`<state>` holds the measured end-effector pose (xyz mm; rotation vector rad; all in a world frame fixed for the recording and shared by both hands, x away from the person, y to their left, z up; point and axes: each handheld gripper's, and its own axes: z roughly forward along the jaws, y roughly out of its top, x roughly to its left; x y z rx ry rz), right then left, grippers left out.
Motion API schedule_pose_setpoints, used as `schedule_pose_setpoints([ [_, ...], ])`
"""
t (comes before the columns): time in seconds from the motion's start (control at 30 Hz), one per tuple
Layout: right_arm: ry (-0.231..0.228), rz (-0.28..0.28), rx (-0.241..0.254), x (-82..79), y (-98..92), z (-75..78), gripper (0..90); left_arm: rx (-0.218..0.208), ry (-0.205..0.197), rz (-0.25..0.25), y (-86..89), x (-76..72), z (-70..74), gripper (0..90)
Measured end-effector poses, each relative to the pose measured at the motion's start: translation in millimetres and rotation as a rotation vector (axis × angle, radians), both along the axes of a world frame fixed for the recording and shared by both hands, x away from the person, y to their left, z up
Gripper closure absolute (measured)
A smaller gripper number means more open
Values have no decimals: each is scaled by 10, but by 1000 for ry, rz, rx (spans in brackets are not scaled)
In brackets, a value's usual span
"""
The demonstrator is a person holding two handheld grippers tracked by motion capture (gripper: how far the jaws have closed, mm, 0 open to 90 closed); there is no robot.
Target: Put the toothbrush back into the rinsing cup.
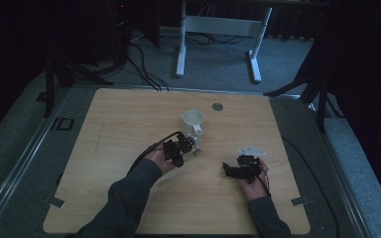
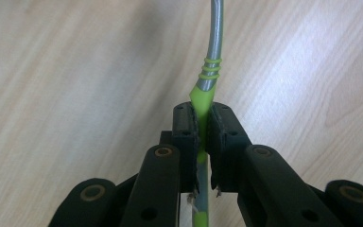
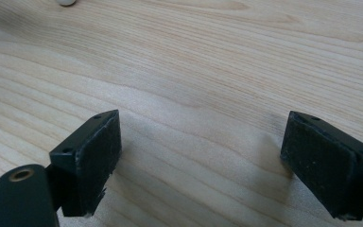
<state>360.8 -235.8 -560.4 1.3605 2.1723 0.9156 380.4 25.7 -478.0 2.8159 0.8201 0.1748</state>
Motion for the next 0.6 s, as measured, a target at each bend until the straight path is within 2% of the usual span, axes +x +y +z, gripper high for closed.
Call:
schedule_pose_setpoints([
  [0.1, -2, 1, -1, 2, -1, 0, 126, -24, -14, 16, 29, 11, 45, 821],
  [0.17, -1, 1, 0, 1, -1, 0, 126, -24, -14, 16, 29, 11, 45, 820],
  [0.2, -1, 1, 0, 1, -1, 0, 126, -47, -19, 29, 50, 14, 67, 820],
  [0.33, -1, 1, -1, 1, 0, 0, 126, -63, -23, 32, 84, 22, 104, 820],
  [0.6, 0, 0, -1, 1, 0, 0, 126, -133, -40, 61, 188, 52, 230, 820],
])
